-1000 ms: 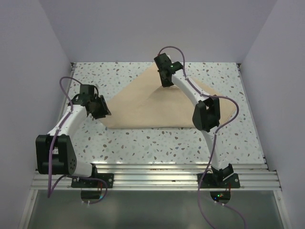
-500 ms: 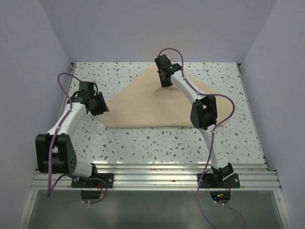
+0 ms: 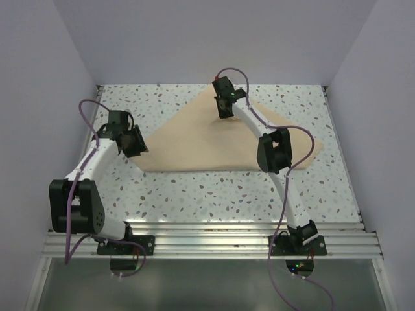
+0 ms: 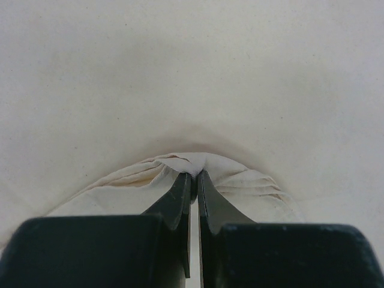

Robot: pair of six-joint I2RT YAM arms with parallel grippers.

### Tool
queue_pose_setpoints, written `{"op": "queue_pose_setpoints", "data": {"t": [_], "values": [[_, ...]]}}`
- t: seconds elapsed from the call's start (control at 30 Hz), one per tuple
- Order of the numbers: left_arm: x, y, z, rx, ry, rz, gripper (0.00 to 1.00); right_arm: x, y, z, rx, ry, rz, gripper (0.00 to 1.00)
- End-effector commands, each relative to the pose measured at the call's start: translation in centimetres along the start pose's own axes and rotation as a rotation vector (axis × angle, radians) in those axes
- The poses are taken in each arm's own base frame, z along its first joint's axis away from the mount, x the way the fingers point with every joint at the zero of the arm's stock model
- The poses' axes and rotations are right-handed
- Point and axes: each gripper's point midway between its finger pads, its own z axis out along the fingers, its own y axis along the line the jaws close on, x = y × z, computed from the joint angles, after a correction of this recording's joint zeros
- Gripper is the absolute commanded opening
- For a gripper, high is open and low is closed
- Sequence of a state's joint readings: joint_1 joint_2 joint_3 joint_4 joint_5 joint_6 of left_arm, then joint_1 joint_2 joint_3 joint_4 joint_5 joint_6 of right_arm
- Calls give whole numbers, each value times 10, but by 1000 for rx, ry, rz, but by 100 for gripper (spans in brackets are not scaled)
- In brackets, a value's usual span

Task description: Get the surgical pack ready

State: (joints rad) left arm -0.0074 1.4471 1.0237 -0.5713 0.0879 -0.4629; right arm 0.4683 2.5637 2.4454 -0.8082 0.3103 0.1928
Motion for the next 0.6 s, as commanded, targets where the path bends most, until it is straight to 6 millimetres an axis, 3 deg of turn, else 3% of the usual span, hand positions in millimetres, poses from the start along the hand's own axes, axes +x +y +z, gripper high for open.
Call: {"op": "queue_pose_setpoints", "data": {"t": [0.0,0.3,0.57], "values": [[-19,-4,-4,-1,-47,-19,42,-27,9,-1,-54,-89,19,0],[-29,4,0,-23,-57,-41,43,-2,18,22,-79,-26,16,0],[-28,6,2,-27,-48,-47,43,-2,21,31,-84,-30,22,0]]}}
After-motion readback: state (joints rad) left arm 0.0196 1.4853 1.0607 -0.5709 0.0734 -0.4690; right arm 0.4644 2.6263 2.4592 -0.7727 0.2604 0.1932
